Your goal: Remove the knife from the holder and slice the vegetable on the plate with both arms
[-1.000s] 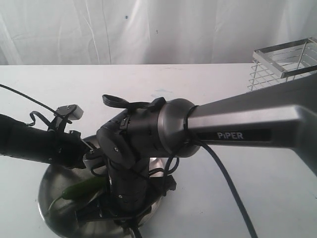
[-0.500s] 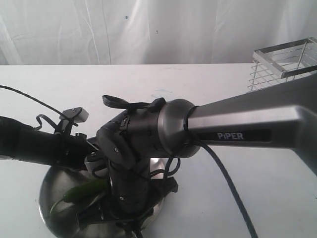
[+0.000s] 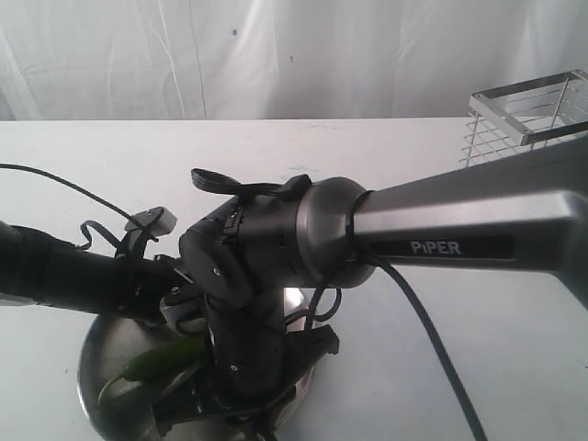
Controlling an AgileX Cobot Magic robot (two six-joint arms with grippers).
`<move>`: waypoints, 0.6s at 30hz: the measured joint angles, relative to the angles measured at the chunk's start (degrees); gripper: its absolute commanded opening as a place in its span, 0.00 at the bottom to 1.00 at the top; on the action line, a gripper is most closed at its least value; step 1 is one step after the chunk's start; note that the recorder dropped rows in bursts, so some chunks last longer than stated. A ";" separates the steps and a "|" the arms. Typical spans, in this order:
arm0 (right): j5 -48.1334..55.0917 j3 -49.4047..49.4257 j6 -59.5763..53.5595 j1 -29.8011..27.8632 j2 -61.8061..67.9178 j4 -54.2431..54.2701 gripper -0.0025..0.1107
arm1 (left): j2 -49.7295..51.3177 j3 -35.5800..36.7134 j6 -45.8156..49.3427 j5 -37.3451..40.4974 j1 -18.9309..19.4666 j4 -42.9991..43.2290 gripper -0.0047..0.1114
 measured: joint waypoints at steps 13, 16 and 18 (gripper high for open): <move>6.15 -0.21 -2.59 -0.36 0.80 1.44 0.02 | -8.26 0.23 -4.05 10.15 11.44 0.69 0.04; 6.87 -0.12 -2.84 -0.36 0.80 1.31 0.02 | -10.67 0.23 -4.66 14.34 13.27 0.69 0.04; 6.97 -0.12 -2.95 -0.36 0.53 -0.35 0.02 | -10.97 0.23 -4.66 17.16 13.30 0.69 0.04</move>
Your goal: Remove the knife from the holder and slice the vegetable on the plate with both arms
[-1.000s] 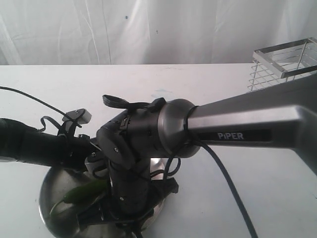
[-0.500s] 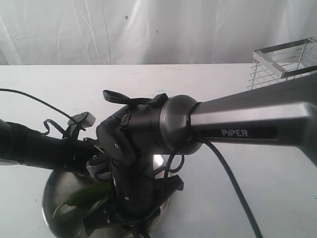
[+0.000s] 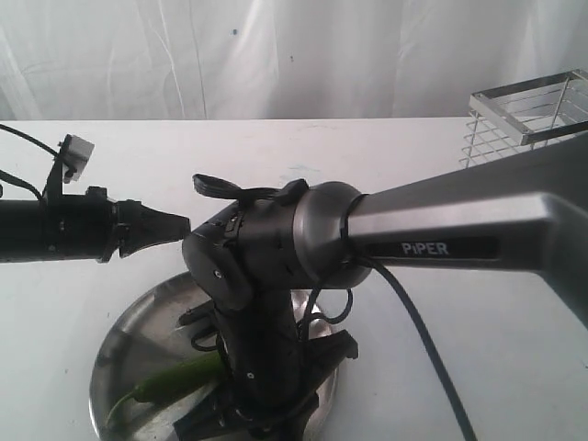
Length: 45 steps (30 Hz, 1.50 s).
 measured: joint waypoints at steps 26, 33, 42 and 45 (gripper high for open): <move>-3.75 0.00 -4.50 -7.48 -11.21 -4.31 0.02 | -0.11 -0.28 3.14 2.30 0.10 -0.88 0.04; 3.02 0.00 -18.39 -13.76 -13.14 8.75 0.02 | -1.61 -0.65 -3.66 0.24 3.89 -0.88 0.04; -2.29 0.00 -22.54 -14.64 -12.90 14.64 0.02 | -12.43 4.76 -7.78 -1.28 7.49 -0.88 0.04; -4.08 0.00 -24.25 -14.64 -11.46 17.16 0.02 | -17.83 8.02 -7.78 -5.05 7.49 -0.88 0.04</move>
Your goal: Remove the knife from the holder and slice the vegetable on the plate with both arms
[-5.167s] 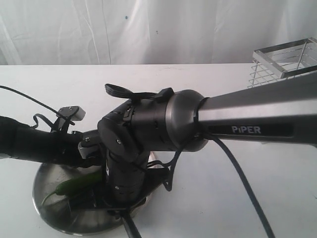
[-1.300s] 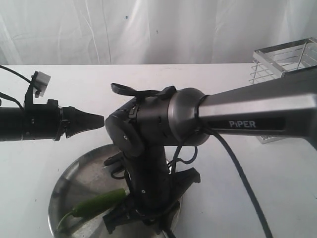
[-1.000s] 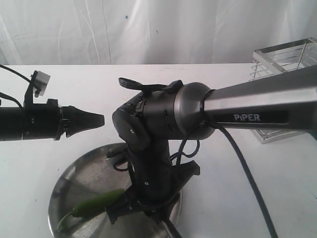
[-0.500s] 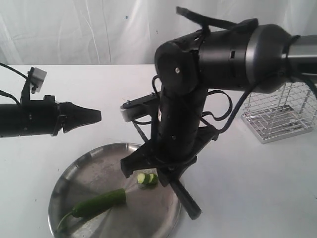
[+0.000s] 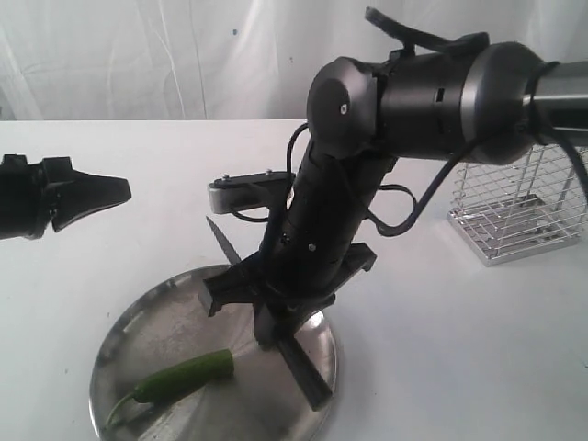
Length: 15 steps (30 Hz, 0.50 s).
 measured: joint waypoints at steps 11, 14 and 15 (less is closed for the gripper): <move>-4.75 0.14 0.46 0.00 5.75 0.04 0.02 | -17.43 8.33 -0.90 -31.25 -3.25 -0.09 0.04; -6.66 0.14 0.86 0.00 6.18 0.04 0.02 | -18.15 8.93 -1.43 -34.98 -4.78 -0.09 0.04; -7.03 0.14 1.27 0.00 6.30 -0.17 0.02 | -18.19 9.03 -1.43 -34.98 -5.22 -0.09 0.04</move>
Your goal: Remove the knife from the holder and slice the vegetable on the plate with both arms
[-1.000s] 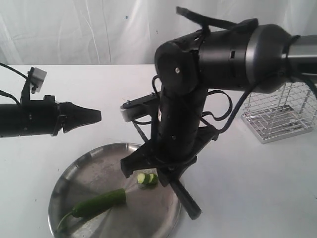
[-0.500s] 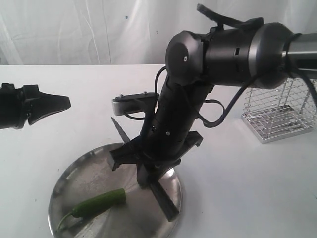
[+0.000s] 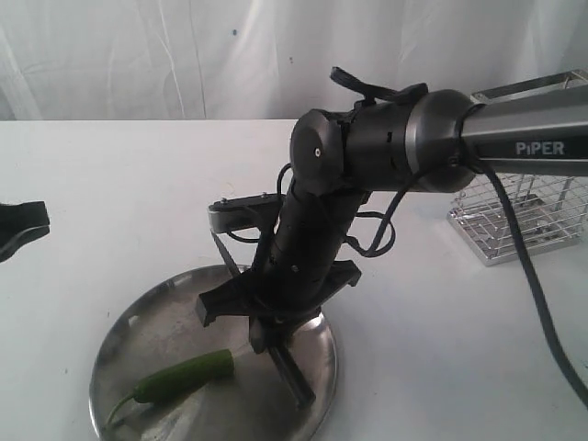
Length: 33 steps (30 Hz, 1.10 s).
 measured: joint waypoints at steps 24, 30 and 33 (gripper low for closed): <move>-1.02 0.00 0.00 0.00 4.42 0.22 0.33 | -0.12 -0.55 1.88 10.59 -0.61 0.00 0.04; -2.84 0.00 0.00 0.00 2.78 0.22 0.25 | 0.30 -0.55 4.68 10.59 -0.61 0.00 0.04; -5.39 -0.37 0.00 0.00 -0.64 0.11 0.18 | 2.24 -0.55 5.85 10.62 -0.61 0.00 0.04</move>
